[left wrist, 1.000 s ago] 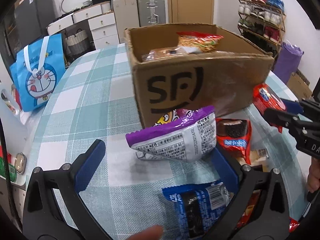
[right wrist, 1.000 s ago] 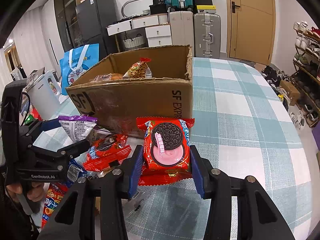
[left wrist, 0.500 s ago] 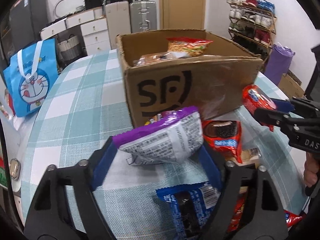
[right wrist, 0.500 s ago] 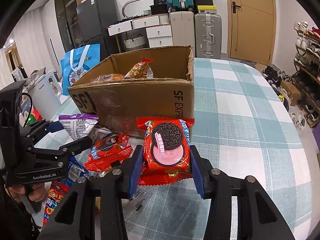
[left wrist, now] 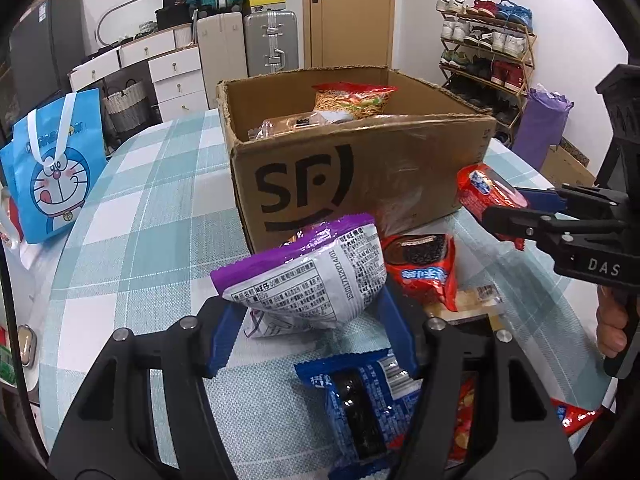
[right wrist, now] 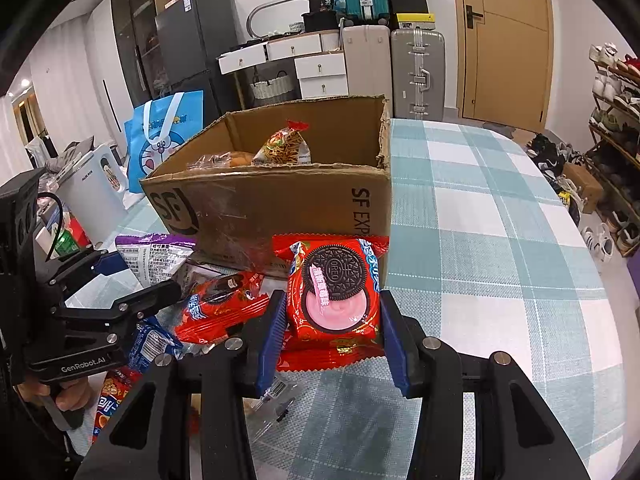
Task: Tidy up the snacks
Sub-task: 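Lift both packets and carry them over the cardboard box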
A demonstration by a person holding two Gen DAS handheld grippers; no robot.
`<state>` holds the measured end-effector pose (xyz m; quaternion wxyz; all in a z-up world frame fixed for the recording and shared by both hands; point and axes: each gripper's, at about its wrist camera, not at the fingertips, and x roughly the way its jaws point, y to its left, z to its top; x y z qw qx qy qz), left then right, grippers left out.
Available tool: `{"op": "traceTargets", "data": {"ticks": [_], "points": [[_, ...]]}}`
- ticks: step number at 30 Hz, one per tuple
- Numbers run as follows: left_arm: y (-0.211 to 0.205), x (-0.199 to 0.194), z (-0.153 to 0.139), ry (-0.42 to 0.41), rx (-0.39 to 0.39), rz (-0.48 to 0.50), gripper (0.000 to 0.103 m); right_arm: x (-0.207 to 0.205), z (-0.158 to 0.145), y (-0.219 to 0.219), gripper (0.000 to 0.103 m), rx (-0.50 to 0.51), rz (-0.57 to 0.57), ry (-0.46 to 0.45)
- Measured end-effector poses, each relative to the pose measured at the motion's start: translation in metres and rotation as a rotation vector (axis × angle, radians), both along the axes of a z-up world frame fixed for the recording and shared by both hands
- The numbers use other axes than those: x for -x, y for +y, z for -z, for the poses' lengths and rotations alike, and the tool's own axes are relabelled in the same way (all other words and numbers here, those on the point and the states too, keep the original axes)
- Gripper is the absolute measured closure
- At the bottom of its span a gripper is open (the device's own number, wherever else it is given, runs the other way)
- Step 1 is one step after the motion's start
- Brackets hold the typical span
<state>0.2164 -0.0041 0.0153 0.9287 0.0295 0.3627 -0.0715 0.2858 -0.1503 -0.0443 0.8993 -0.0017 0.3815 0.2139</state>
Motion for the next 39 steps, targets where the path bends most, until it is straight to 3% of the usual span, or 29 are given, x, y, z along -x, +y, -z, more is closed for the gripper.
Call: {"op": "traceTargets", "data": {"ticks": [39], "points": [[0.01, 0.056, -0.077, -0.187, 0.103, -0.008, 0.042, 0.036, -0.052, -0.004, 0.057, -0.122, -0.056, -0.177]]}}
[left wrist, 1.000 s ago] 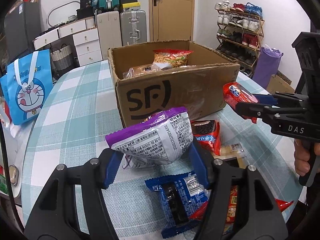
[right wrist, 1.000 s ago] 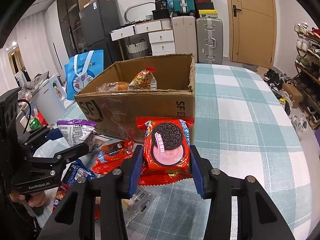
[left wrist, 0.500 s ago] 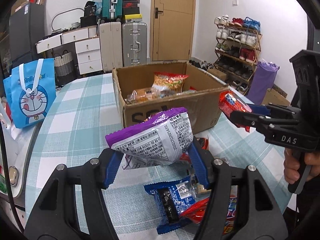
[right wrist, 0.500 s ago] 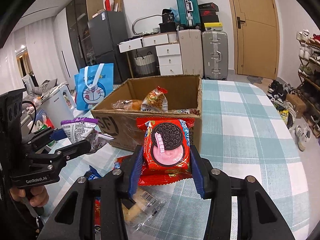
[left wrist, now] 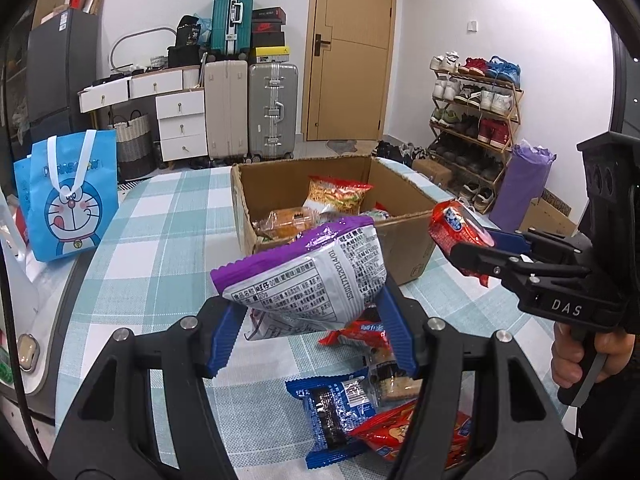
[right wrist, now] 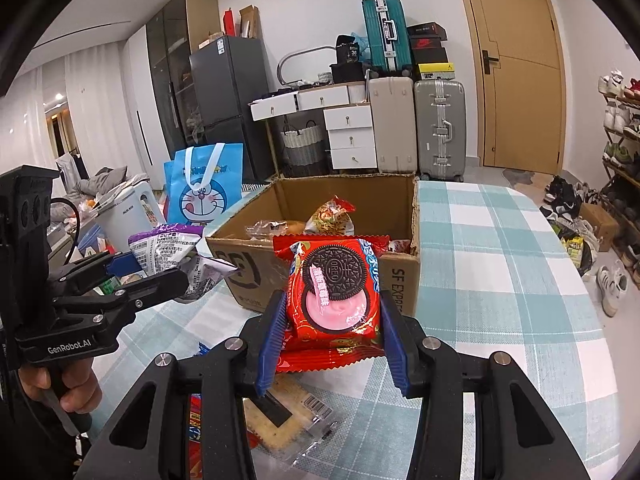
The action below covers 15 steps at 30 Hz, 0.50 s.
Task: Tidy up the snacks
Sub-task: 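Lift both packets and carry them over the cardboard box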
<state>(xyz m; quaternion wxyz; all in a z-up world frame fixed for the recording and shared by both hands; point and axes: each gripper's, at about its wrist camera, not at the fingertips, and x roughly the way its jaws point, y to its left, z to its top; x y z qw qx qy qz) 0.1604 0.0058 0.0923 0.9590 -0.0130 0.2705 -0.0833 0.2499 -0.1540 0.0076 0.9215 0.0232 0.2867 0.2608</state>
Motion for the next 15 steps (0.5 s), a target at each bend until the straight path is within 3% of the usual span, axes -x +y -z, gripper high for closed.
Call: {"op": "traceTargets", "data": {"ticks": [15], "points": [[-0.008, -0.02, -0.024, -0.031, 0.027, -0.03, 0.043, -0.009, -0.019, -0.006, 0.057, -0.052, -0.002, -0.008]]}}
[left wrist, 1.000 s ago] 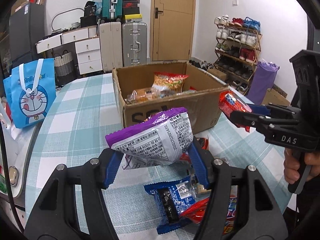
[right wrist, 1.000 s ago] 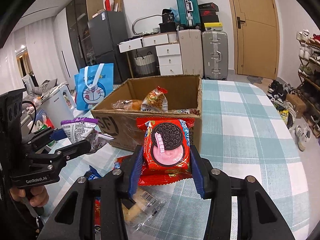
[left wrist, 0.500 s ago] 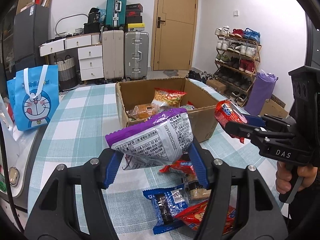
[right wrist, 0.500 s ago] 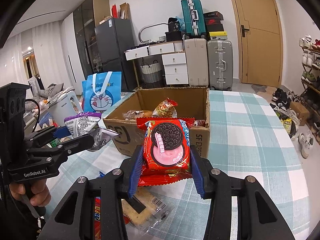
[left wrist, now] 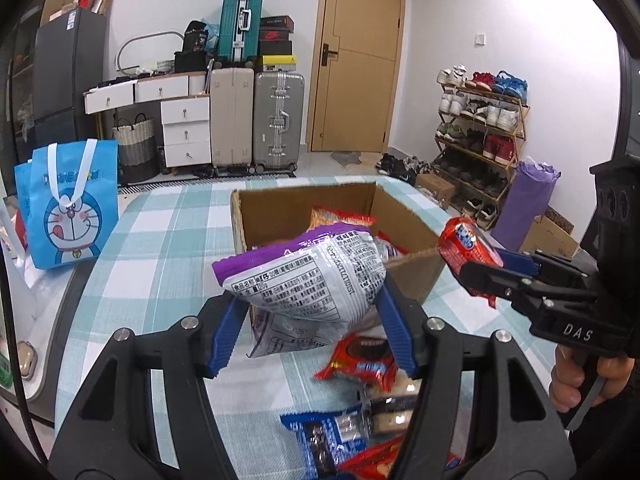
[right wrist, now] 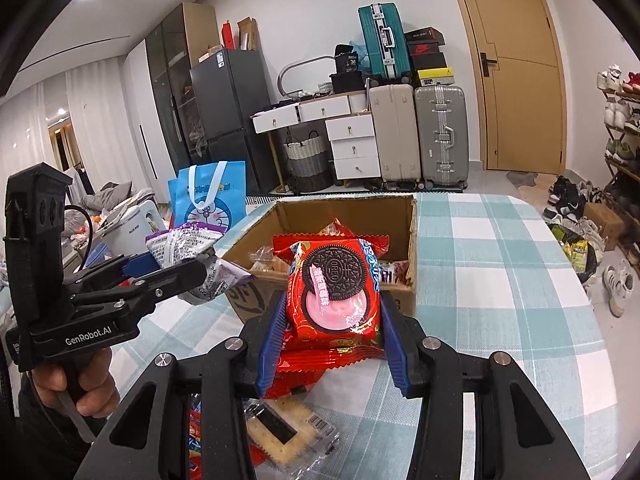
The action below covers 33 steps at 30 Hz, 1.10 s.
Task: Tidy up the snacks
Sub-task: 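Lift both packets and carry them over the cardboard box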
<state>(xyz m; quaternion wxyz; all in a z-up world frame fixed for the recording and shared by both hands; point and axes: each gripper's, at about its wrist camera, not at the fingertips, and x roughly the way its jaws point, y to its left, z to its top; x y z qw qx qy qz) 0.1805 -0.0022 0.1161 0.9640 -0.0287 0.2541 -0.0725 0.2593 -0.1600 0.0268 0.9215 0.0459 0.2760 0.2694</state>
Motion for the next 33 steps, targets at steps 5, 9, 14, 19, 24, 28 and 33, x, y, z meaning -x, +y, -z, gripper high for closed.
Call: {"op": "traceTargets", "data": {"ticks": [5, 9, 14, 19, 24, 28, 33], "points": [[-0.003, -0.017, -0.014, -0.018, 0.005, -0.005, 0.043, -0.009, -0.007, 0.002, 0.057, 0.005, 0.001, -0.004], [-0.005, -0.032, -0.023, -0.03, -0.002, -0.019, 0.043, -0.018, -0.011, 0.002, 0.057, 0.003, 0.001, 0.005], [-0.005, -0.054, -0.024, -0.016, 0.0, -0.028, 0.043, -0.03, -0.013, 0.006, 0.057, 0.01, 0.005, 0.014], [-0.004, -0.076, -0.019, 0.007, 0.003, -0.044, 0.043, -0.046, -0.014, 0.014, 0.057, 0.003, -0.006, 0.035], [-0.003, -0.091, -0.012, 0.019, 0.0, -0.052, 0.043, -0.06, -0.01, 0.021, 0.057, 0.004, -0.013, 0.053], [-0.005, -0.099, -0.007, 0.014, -0.025, -0.055, 0.043, -0.068, -0.007, 0.024, 0.057, -0.005, -0.017, 0.07], [-0.007, -0.108, 0.0, 0.019, -0.034, -0.043, 0.044, -0.08, -0.002, 0.029, 0.057, 0.002, -0.02, 0.08]]}}
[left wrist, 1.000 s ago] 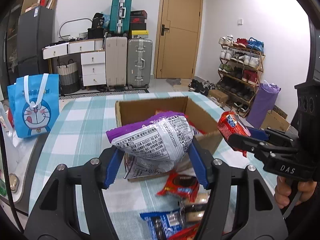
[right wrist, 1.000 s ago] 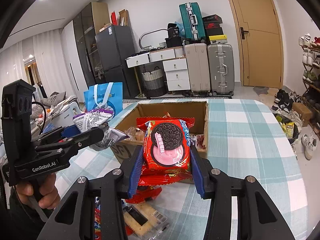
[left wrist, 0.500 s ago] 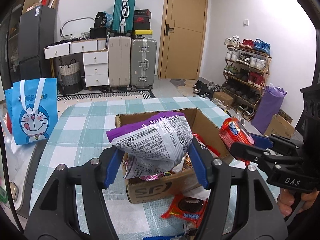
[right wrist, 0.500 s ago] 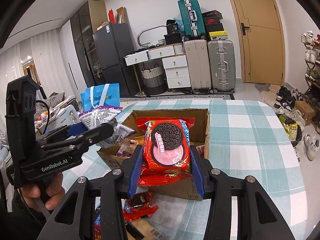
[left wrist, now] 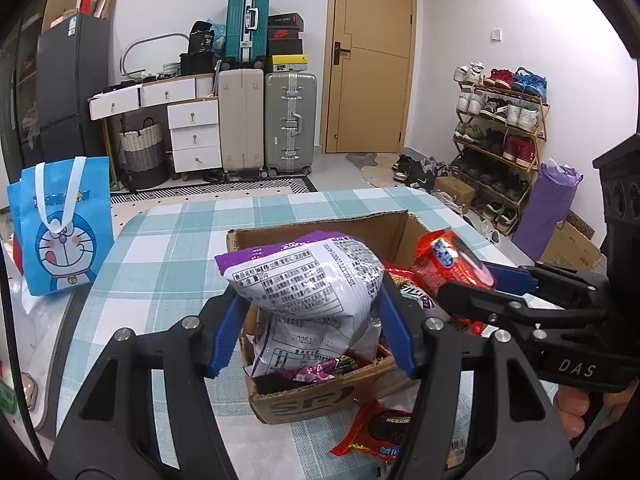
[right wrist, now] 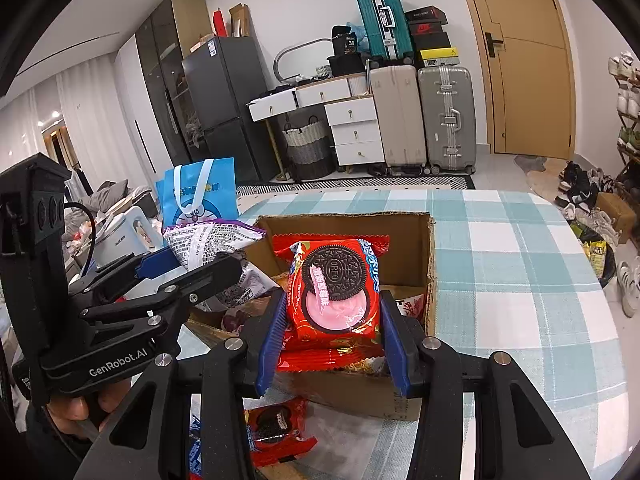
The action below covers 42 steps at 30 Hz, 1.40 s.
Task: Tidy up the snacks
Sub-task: 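Lift both packets and carry them over the cardboard box, then lower both packets into the box and open both grippers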
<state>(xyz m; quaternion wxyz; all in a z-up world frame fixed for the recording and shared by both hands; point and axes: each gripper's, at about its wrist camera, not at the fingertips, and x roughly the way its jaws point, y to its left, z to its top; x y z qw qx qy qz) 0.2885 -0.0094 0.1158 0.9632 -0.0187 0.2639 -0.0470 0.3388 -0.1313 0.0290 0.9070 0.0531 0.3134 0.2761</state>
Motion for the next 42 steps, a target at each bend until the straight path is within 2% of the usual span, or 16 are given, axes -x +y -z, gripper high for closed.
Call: {"op": "traceTargets", "data": {"ticks": [14, 19, 23, 29, 32, 34, 36, 38, 42], "points": [[0.005, -0.027, 0.018, 0.034, 0.015, 0.009, 0.044, -0.02, 0.012, 0.006, 0.057, 0.025, 0.004, 0.02], [0.0, -0.032, 0.026, 0.065, -0.029, -0.002, 0.044, -0.023, 0.013, 0.007, 0.057, 0.04, 0.013, 0.013], [-0.004, -0.037, 0.034, 0.096, -0.062, -0.004, 0.051, -0.026, 0.015, 0.004, 0.057, 0.043, 0.017, 0.022], [-0.003, -0.036, 0.036, 0.099, -0.051, 0.007, 0.051, -0.026, 0.016, 0.004, 0.057, 0.058, 0.013, 0.022], [-0.001, -0.034, 0.034, 0.095, -0.051, 0.004, 0.05, -0.02, 0.012, 0.001, 0.053, 0.031, 0.006, -0.004], [0.0, -0.03, 0.031, 0.091, -0.048, 0.011, 0.046, -0.008, 0.004, -0.003, 0.044, 0.013, -0.002, -0.066], [0.001, -0.023, 0.027, 0.076, -0.06, 0.01, 0.038, 0.001, -0.003, -0.004, 0.024, 0.035, 0.014, -0.107], [0.002, -0.016, 0.021, 0.061, -0.071, 0.003, 0.023, 0.005, -0.006, -0.006, 0.02, 0.03, 0.006, -0.111], [0.007, 0.0, 0.012, 0.05, -0.04, 0.008, 0.019, 0.013, -0.008, -0.013, 0.013, 0.023, 0.012, -0.09]]}}
